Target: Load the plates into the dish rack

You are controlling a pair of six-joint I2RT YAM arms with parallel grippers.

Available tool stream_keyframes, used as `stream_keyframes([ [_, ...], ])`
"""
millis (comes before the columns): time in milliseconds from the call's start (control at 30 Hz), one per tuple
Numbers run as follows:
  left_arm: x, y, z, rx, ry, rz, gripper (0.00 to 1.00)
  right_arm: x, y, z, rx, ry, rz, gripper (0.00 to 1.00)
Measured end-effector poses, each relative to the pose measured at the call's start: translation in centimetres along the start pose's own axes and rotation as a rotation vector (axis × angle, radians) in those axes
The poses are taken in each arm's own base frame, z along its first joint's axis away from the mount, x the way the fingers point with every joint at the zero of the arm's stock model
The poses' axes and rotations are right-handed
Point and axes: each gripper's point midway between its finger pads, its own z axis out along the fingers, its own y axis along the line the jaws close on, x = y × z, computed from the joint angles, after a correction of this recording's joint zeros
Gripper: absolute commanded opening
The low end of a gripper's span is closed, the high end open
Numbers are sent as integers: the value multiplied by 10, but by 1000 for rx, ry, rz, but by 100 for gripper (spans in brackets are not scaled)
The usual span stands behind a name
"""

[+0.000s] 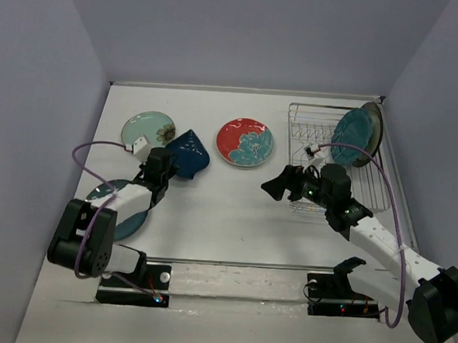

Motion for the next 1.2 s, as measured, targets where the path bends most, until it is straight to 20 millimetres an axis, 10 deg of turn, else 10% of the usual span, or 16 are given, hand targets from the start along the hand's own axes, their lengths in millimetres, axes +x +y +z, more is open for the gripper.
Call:
stream_keyframes([
  [200, -8, 27, -46, 7, -24, 13, 6, 15, 7, 13, -37, 82, 50, 99],
  [467, -42, -14, -109, 288, -99, -70, 6, 34, 69, 38, -201, 159, 71, 100],
  [1067, 8, -37, -178, 687, 129, -117, 6, 34, 111, 90, -244, 150, 166, 99],
  [1200, 14, -43, -186, 750, 164, -141, 6, 39, 102, 97, -209, 157, 169, 73],
])
